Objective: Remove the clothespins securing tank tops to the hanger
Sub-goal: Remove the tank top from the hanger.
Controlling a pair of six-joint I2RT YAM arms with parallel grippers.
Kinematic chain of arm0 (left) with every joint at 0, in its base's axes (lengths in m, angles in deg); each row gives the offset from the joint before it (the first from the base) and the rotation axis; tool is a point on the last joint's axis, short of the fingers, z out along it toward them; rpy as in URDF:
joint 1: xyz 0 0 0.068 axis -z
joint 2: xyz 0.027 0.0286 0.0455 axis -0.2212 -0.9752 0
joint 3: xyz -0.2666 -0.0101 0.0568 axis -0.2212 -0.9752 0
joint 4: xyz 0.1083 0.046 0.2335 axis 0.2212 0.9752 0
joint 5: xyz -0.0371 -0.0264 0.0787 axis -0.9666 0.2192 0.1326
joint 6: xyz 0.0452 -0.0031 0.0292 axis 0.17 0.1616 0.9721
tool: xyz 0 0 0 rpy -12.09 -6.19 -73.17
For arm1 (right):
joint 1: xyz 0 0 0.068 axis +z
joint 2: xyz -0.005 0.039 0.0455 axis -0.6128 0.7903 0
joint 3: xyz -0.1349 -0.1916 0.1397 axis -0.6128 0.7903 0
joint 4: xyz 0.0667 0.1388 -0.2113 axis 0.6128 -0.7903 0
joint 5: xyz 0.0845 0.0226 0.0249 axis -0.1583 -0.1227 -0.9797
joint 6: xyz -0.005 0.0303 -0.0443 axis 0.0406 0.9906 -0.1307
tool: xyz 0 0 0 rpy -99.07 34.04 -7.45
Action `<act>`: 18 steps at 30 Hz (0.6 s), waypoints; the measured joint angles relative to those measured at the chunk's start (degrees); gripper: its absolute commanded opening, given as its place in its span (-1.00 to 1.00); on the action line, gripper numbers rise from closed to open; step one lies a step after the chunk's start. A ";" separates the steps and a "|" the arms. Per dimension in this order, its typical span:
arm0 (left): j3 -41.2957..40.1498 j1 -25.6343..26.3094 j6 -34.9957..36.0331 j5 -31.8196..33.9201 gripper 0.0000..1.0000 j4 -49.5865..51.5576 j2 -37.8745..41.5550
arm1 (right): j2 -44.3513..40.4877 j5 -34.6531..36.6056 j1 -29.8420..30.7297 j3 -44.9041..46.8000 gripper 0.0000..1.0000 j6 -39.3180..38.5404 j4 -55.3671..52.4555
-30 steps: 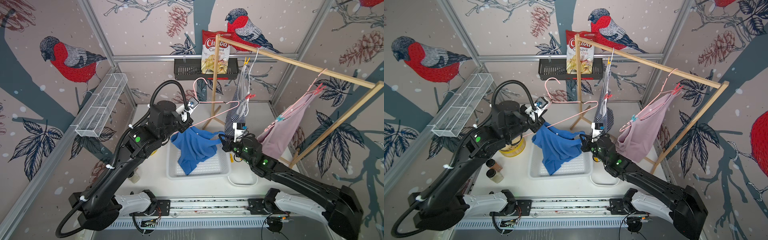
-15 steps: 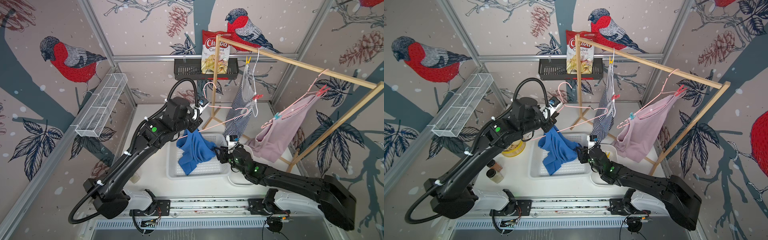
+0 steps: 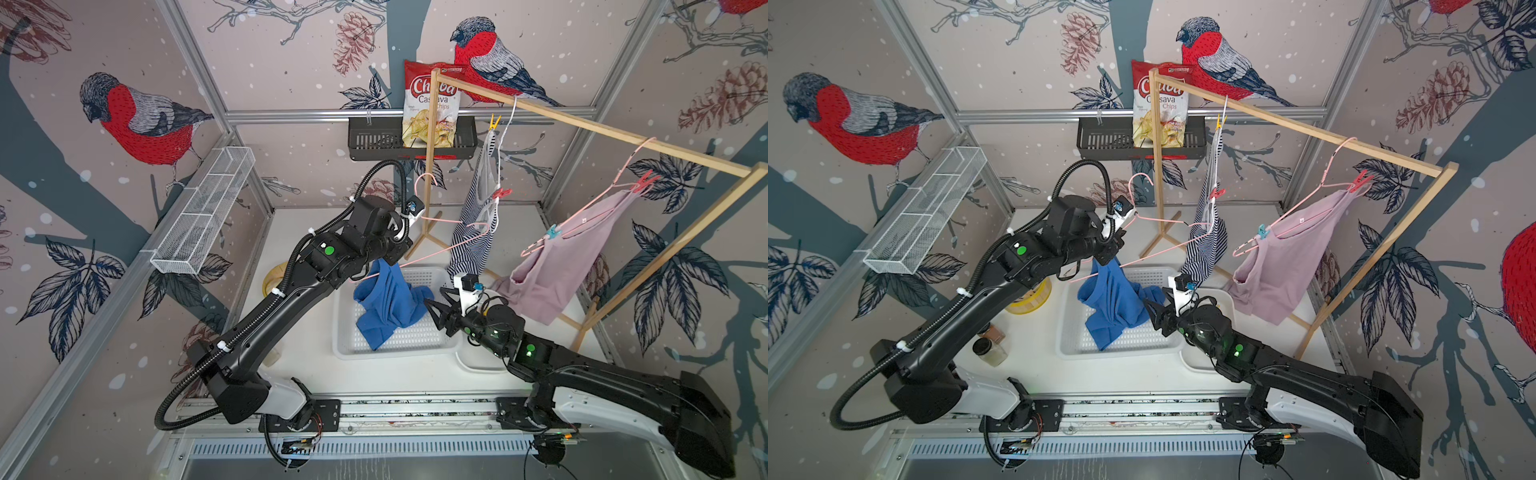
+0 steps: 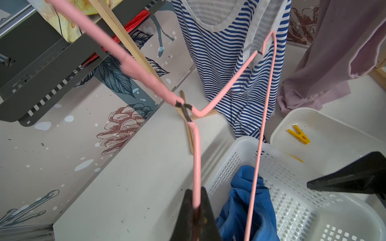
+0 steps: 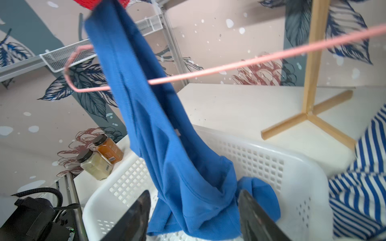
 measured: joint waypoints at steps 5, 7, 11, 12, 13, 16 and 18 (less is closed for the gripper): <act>1.60 0.00 -0.39 0.11 -1.00 0.55 -1.01 | 10.21 4.28 2.43 -6.29 0.57 -4.83 4.33; 2.25 0.00 -0.83 0.20 -1.00 0.61 -1.16 | 13.88 4.94 3.52 -8.61 0.58 -6.51 6.03; 3.06 0.00 -1.77 0.20 -1.00 0.85 -1.22 | 18.56 5.95 4.22 -10.93 0.61 -8.72 11.10; 3.19 0.00 -1.79 0.20 -1.00 0.96 -1.22 | 19.45 5.99 4.20 -11.56 0.61 -8.83 11.61; 3.21 0.00 -1.90 0.20 -1.00 1.07 -1.20 | 20.41 6.23 4.22 -12.46 0.61 -8.96 12.04; 3.21 0.00 -2.36 0.17 -1.00 1.49 -1.20 | 22.58 7.63 4.26 -14.38 0.60 -9.97 14.47; 3.21 0.00 -2.82 0.17 -1.00 1.62 -1.14 | 23.58 8.96 4.26 -14.75 0.60 -10.01 15.80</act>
